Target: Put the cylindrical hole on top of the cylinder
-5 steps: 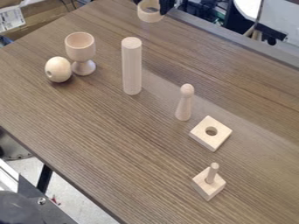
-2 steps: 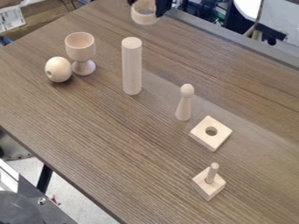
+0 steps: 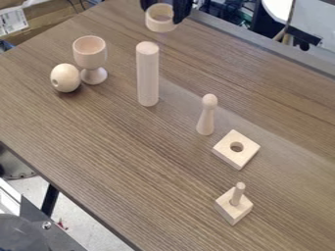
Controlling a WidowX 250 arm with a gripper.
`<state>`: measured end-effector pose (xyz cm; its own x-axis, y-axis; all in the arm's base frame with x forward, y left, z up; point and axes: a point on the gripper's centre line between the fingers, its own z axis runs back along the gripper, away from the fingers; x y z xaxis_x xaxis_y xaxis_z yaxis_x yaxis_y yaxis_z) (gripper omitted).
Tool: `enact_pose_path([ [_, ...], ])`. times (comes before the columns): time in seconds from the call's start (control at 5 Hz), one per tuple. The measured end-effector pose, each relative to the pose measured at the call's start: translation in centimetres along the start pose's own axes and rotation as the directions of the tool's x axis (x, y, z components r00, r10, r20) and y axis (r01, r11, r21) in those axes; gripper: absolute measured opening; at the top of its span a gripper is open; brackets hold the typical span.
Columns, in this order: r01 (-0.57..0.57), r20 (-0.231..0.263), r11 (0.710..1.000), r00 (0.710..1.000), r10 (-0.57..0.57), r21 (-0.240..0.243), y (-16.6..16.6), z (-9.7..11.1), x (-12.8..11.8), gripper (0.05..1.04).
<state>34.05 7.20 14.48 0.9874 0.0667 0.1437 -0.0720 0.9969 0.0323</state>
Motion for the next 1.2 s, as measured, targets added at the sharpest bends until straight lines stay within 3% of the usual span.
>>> enact_pose_path([
  [0.4,-0.034,-0.045,0.997,0.998,0.031,-0.063,0.2,0.1,-0.9,0.750],
  [1.2,-0.047,-0.116,0.996,0.992,0.039,-0.072,0.5,-1.2,-2.6,0.751],
])
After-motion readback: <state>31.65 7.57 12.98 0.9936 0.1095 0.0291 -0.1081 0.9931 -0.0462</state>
